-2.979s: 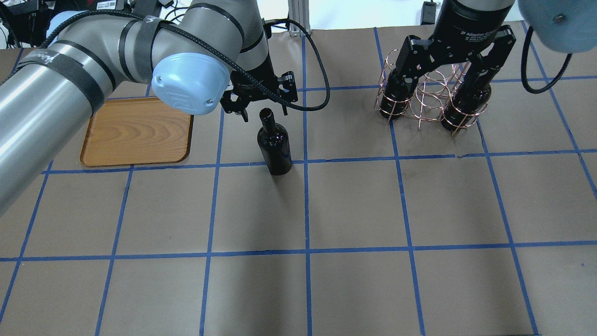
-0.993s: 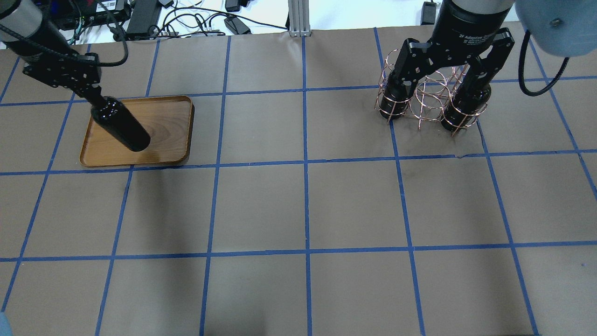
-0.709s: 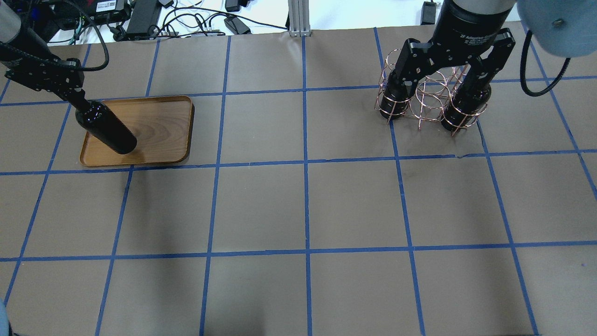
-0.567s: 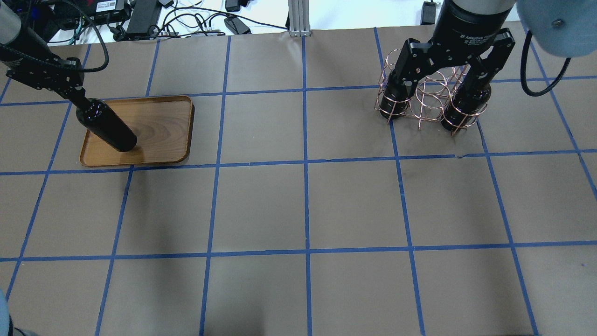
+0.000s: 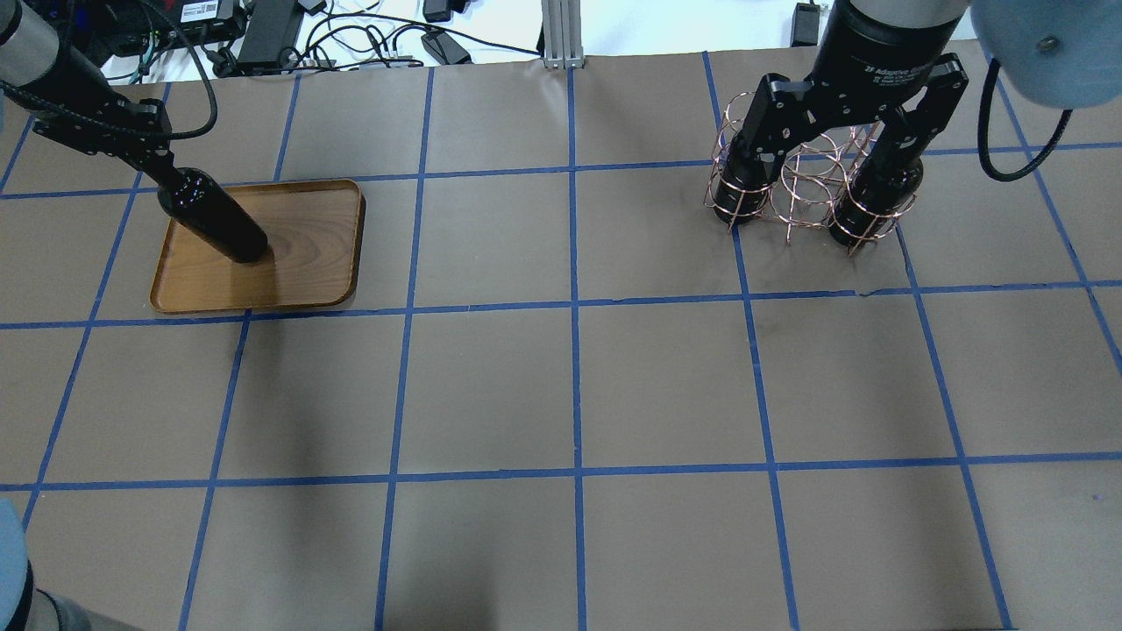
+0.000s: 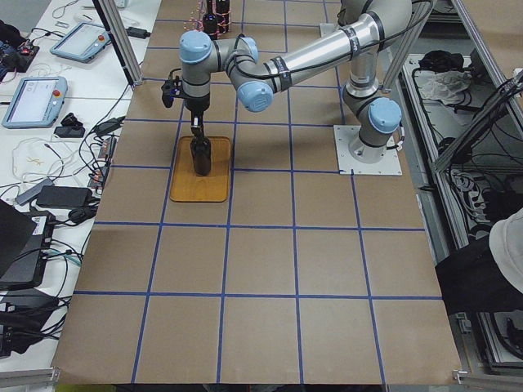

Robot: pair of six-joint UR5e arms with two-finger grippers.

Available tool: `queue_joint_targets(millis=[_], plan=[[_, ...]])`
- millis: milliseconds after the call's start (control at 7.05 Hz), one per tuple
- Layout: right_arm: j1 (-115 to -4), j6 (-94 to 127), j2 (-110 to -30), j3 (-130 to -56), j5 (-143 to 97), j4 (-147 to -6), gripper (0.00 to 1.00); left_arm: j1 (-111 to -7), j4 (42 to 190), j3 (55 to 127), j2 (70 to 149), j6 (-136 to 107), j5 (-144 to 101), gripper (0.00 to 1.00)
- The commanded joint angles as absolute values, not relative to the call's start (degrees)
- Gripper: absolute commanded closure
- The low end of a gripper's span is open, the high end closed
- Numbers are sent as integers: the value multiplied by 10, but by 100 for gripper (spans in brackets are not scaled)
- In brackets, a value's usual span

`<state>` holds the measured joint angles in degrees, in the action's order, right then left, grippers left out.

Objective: Take wine from basket and place on tray
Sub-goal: 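Open the left gripper and lift it off the bottle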

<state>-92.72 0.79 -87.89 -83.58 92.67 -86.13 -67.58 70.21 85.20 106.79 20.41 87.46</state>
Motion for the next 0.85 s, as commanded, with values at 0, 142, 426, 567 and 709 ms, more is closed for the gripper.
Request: queue_joint_targets(millis=[0, 142, 426, 567, 709], plan=[[-927, 8, -879, -836, 926, -861, 0, -676, 701, 853, 1074, 206, 869, 75], [-927, 8, -879, -836, 926, -861, 0, -676, 694, 852, 1076, 206, 869, 66], [-927, 8, -879, -836, 926, -861, 0, -677, 693, 850, 1074, 206, 869, 0], [-927, 8, -879, -836, 926, -861, 0, -679, 698, 850, 1064, 200, 870, 0], [-927, 8, -879, -836, 926, -861, 0, -700, 720, 846, 1036, 199, 874, 0]])
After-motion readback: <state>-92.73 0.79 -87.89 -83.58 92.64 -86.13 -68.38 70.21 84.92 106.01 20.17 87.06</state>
